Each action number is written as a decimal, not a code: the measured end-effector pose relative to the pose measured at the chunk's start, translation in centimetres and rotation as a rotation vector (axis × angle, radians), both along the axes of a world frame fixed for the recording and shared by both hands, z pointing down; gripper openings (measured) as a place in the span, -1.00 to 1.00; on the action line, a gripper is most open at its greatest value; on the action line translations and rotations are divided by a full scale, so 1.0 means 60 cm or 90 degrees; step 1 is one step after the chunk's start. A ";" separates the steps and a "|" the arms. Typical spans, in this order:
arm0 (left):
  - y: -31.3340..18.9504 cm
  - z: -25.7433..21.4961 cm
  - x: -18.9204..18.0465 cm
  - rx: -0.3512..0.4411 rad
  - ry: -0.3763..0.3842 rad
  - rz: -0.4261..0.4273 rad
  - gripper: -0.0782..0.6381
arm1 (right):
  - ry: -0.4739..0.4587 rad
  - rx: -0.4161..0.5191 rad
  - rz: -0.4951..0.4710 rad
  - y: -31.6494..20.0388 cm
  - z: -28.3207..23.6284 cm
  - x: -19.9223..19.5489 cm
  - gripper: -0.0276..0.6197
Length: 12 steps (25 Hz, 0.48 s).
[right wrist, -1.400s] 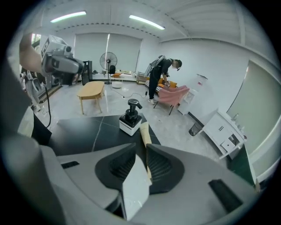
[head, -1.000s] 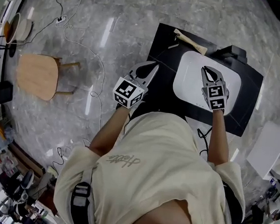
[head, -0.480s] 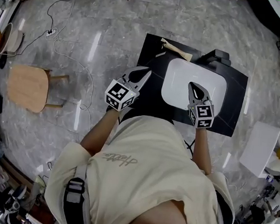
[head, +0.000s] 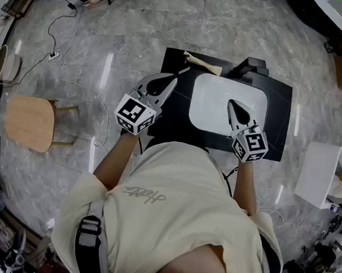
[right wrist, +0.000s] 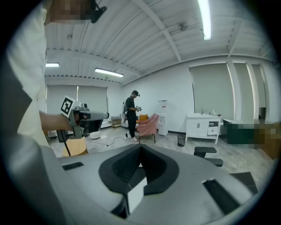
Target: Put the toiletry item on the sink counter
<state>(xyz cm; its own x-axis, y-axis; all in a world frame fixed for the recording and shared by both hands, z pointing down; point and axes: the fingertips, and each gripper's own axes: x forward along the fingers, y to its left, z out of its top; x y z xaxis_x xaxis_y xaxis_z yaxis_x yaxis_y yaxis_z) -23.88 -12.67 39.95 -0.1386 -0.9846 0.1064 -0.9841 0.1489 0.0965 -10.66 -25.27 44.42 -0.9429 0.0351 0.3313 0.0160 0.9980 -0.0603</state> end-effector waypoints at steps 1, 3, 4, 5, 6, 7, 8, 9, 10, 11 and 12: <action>0.000 -0.011 0.001 0.007 -0.005 0.001 -0.77 | -0.014 -0.001 0.003 -0.004 -0.015 0.002 -0.92; -0.002 -0.031 0.004 0.022 -0.012 0.003 -0.77 | -0.040 0.009 0.009 -0.009 -0.047 0.007 -0.92; -0.003 -0.041 0.006 0.030 -0.014 0.005 -0.77 | -0.054 0.012 0.011 -0.009 -0.063 0.010 -0.92; -0.002 -0.052 0.010 0.038 -0.016 0.007 -0.77 | -0.069 0.011 0.011 -0.007 -0.080 0.014 -0.92; -0.001 -0.064 0.015 0.047 -0.018 0.008 -0.77 | -0.084 0.007 0.009 -0.003 -0.098 0.018 -0.92; 0.000 -0.077 0.019 0.056 -0.022 0.009 -0.77 | -0.099 0.007 0.006 0.002 -0.117 0.021 -0.92; 0.001 -0.091 0.021 0.065 -0.028 0.010 -0.77 | -0.113 0.011 0.002 0.006 -0.135 0.022 -0.92; 0.001 -0.104 0.023 0.074 -0.035 0.009 -0.77 | -0.126 0.017 -0.002 0.009 -0.152 0.022 -0.92; 0.002 -0.117 0.024 0.082 -0.043 0.008 -0.77 | -0.138 0.025 -0.007 0.011 -0.168 0.021 -0.92; 0.002 -0.130 0.025 0.090 -0.051 0.007 -0.77 | -0.149 0.034 -0.012 0.013 -0.183 0.018 -0.92; 0.003 -0.141 0.025 0.098 -0.058 0.006 -0.77 | -0.159 0.044 -0.017 0.013 -0.197 0.015 -0.92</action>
<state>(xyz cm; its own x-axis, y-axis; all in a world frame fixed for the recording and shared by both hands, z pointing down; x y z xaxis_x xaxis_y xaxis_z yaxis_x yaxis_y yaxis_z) -22.38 -12.47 31.48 -0.1321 -0.9895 -0.0582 -0.9910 0.1307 0.0278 -9.77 -24.52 32.59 -0.9948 0.0458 0.0912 0.0475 0.9987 0.0168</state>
